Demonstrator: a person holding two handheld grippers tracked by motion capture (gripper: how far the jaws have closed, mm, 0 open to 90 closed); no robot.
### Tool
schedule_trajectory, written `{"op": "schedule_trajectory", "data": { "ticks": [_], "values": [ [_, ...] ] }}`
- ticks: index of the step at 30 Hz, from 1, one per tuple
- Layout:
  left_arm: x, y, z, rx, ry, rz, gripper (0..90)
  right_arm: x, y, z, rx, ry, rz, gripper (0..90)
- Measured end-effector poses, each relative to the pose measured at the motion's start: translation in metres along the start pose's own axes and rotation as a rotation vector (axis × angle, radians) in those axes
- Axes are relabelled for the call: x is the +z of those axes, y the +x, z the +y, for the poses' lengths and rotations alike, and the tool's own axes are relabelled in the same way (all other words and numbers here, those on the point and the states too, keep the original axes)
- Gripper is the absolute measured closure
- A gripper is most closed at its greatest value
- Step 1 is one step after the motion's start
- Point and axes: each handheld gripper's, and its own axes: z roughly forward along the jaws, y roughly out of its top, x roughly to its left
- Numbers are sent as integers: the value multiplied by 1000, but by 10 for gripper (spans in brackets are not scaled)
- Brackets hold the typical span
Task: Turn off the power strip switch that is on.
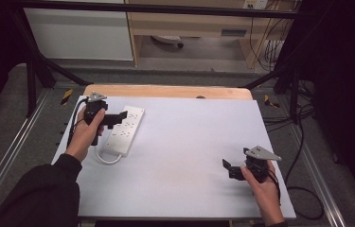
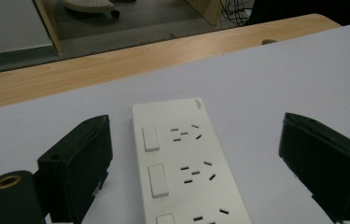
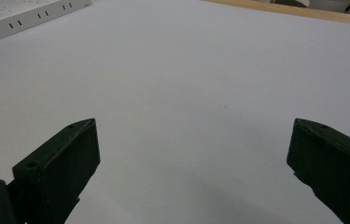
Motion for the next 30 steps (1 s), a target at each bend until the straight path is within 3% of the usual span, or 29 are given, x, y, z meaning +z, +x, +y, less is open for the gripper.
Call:
{"op": "schedule_trajectory", "data": {
  "ticks": [16, 30],
  "values": [
    [-35, 0, 1, 18, -20, -14, 77, 0, 0, 0, -1, -1, 11, 24],
    [-67, -1, -10, 14, -40, -33, 73, 0, 0, 0, 3, -6, 14, 24]
  ]
}}
